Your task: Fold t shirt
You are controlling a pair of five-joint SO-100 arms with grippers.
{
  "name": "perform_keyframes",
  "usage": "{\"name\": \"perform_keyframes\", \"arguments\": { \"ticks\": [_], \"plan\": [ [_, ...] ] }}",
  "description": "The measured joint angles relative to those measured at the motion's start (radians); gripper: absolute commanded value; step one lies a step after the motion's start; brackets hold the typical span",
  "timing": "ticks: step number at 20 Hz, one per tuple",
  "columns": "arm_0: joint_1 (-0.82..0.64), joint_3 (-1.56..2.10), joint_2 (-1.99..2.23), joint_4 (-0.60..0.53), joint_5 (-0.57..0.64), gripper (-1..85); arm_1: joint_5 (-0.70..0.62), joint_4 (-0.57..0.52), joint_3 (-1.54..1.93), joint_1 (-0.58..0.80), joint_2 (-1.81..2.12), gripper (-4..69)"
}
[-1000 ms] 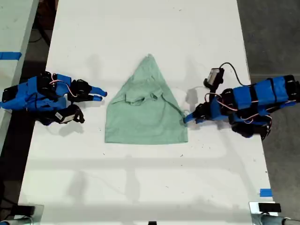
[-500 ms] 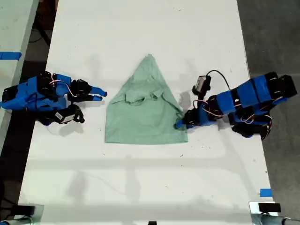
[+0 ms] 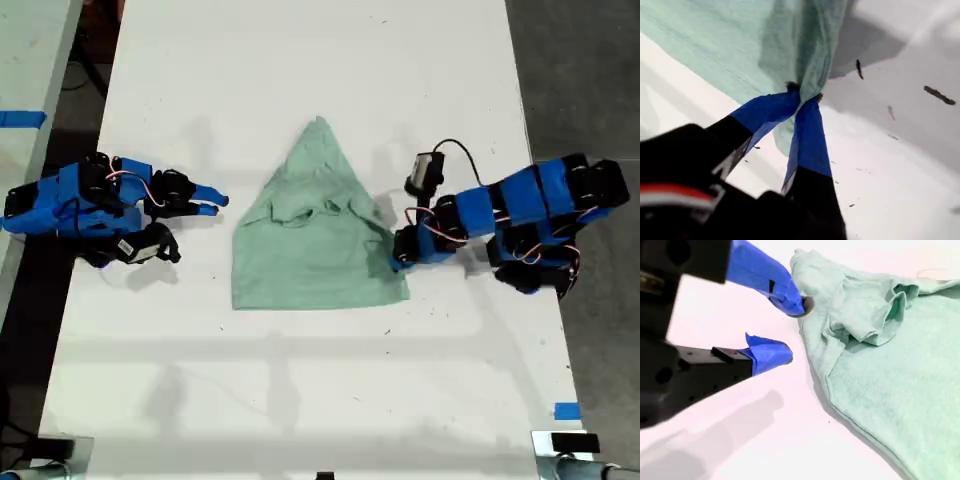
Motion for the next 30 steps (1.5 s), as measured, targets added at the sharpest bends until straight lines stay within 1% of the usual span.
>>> {"name": "perform_keyframes", "arguments": {
  "ticks": [4,11,12,14,15,16,17,21,22,24,25,26,28,30],
  "plan": [
    [0.0,0.0,0.0,0.0,0.0,11.5,-0.115,0.066,-0.288,0.006,-0.141,0.2],
    [0.0,0.0,0.0,0.0,0.0,11.5,-0.256,0.152,-0.959,0.006,-0.701,0.2],
    [0.0,0.0,0.0,0.0,0.0,11.5,-0.275,0.16,-1.012,0.006,-0.75,1.3],
    [0.0,0.0,0.0,0.0,0.0,11.5,-0.308,0.173,-1.077,0.006,-0.804,25.1],
    [0.0,0.0,0.0,0.0,0.0,11.5,-0.322,0.181,-1.092,0.006,-0.808,29.5],
    [0.0,0.0,0.0,0.0,0.0,11.5,-0.334,0.189,-1.104,0.006,-0.808,31.8],
    [0.0,0.0,0.0,0.0,0.0,11.5,-0.341,0.201,-1.112,0.006,-0.808,32.6],
    [0.0,0.0,0.0,0.0,0.0,11.5,-0.362,0.219,-1.112,0.006,-0.782,31.1],
    [0.0,0.0,0.0,0.0,0.0,11.5,-0.365,0.245,-1.111,0.006,-0.747,28.7],
    [0.0,0.0,0.0,0.0,0.0,11.5,-0.357,0.345,-1.065,0.02,-0.621,23.6],
    [0.0,0.0,0.0,0.0,0.0,11.5,-0.341,0.38,-0.986,0.038,-0.526,21.3],
    [0.0,0.0,0.0,0.0,0.0,11.5,-0.328,0.391,-0.874,0.06,-0.407,18.5],
    [0.0,0.0,0.0,0.0,0.0,11.5,-0.301,0.351,-0.572,0.097,-0.103,14.0],
    [0.0,0.0,0.0,0.0,0.0,11.5,-0.252,0.242,-0.187,0.12,0.268,11.5]
  ]
}}
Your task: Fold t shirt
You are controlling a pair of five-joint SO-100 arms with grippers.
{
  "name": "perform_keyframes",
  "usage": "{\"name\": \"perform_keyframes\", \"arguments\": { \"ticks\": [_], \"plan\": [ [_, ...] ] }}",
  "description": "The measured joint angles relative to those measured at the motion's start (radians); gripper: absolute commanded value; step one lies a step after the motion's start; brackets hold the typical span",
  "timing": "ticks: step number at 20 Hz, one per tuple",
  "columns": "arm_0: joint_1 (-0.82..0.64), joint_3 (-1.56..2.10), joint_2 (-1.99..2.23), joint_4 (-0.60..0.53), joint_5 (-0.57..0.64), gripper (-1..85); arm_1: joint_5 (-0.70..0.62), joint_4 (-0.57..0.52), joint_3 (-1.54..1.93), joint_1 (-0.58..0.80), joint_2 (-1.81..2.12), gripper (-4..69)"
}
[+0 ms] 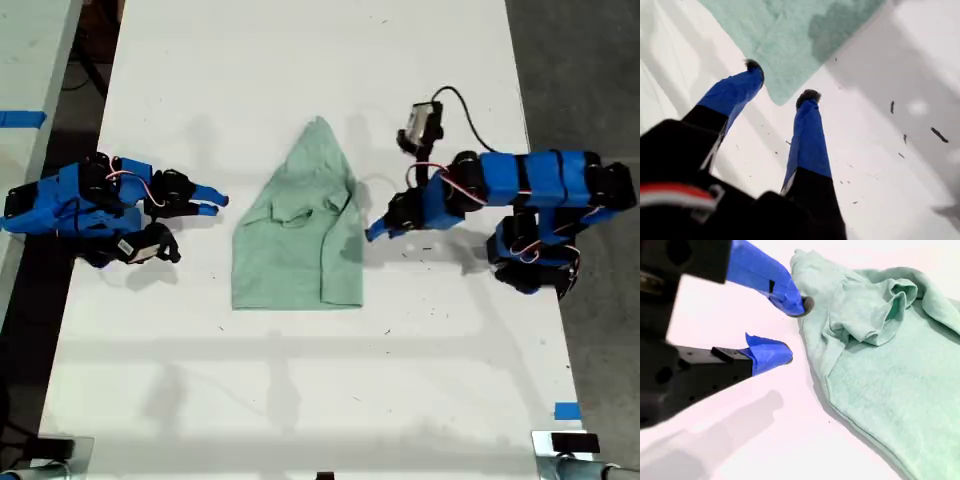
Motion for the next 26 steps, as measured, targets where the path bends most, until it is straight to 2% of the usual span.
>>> {"name": "perform_keyframes", "arguments": {
  "ticks": [2,3,5,7,9,13,26],
  "plan": [
    [0.0,0.0,0.0,0.0,0.0,11.5,0.052,-0.172,0.442,0.011,0.403,10.0],
    [0.0,0.0,0.0,0.0,0.0,11.5,0.078,-0.224,0.65,0.011,0.583,8.7],
    [0.0,0.0,0.0,0.0,0.0,11.5,0.087,-0.232,0.948,0.012,0.844,3.9],
    [0.0,0.0,0.0,0.0,0.0,11.5,0.041,-0.17,1.06,0.063,1.031,1.7],
    [0.0,0.0,0.0,0.0,0.0,11.5,0.0,-0.051,1.075,0.127,1.2,1.7],
    [0.0,0.0,0.0,0.0,0.0,11.5,-0.041,0.0,1.075,0.186,1.247,1.7],
    [0.0,0.0,0.0,0.0,0.0,11.5,-0.028,0.005,1.077,0.178,1.249,1.7]
  ]
}}
